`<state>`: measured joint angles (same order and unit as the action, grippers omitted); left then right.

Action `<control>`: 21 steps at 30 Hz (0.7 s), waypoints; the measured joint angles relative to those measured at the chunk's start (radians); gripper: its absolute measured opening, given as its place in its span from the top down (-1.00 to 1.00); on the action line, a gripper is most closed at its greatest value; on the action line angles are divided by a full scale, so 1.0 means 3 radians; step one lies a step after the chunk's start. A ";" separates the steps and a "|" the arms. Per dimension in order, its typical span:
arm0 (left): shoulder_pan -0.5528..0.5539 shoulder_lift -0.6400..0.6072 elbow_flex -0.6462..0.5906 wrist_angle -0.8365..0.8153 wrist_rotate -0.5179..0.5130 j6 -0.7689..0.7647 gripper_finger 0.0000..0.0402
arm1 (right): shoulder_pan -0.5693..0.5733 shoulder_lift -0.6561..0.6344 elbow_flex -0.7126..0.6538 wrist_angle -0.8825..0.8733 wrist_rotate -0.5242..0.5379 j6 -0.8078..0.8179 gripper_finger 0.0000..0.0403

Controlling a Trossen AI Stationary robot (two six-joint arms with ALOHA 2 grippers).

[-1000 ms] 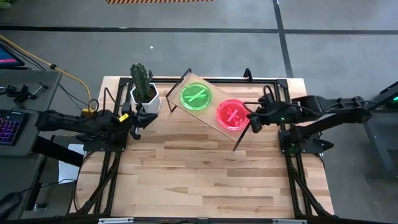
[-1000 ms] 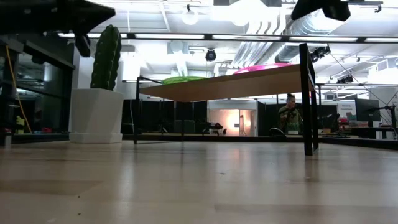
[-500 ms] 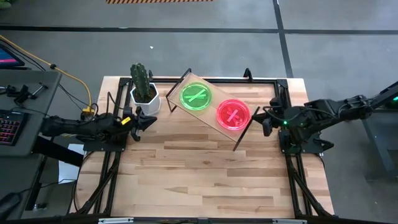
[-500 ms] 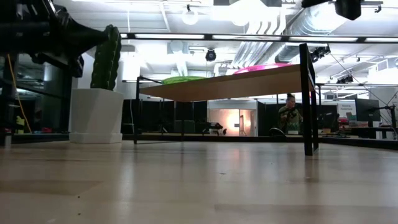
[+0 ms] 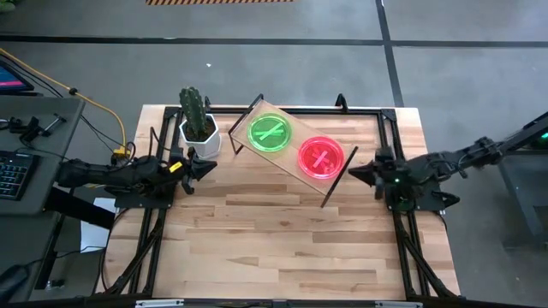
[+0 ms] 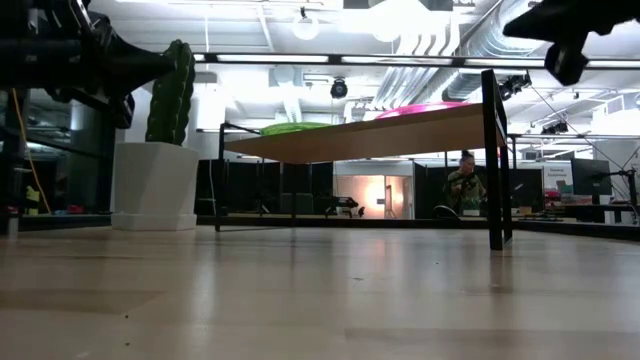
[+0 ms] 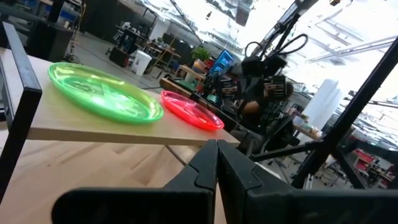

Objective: Place and stack plates onto a shelf
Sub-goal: Return to Home Position

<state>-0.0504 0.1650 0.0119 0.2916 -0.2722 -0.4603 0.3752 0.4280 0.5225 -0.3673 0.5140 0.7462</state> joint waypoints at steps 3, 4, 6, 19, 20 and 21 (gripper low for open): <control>0.0001 0.0000 0.0000 -0.0024 0.0000 0.0000 1.00 | -0.0121 -0.0440 -0.0318 0.0471 -0.0163 -0.0431 1.00; 0.0001 0.0000 0.0000 -0.0028 0.0000 -0.0001 1.00 | -0.0165 -0.0591 -0.0401 0.0545 -0.0229 -0.0531 1.00; 0.0000 0.0000 0.0000 -0.0026 0.0000 0.0000 1.00 | -0.0260 -0.0883 -0.0521 0.0601 -0.0321 -0.0687 1.00; 0.0000 0.0043 0.0006 -0.0065 0.0030 -0.0001 1.00 | -0.0510 -0.1355 -0.1033 0.1029 -0.0611 -0.1334 1.00; 0.0000 0.0044 0.0003 -0.0088 0.0027 -0.0001 1.00 | -0.0510 -0.1379 -0.1118 0.1150 -0.0683 -0.1358 1.00; 0.0000 0.0050 0.0002 -0.0086 0.0028 -0.0001 1.00 | -0.0510 -0.1401 -0.1214 0.1293 -0.0752 -0.1360 1.00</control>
<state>-0.0505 0.1799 0.0125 0.2659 -0.2637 -0.4606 0.2222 0.0076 0.1583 0.0207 0.2884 0.3382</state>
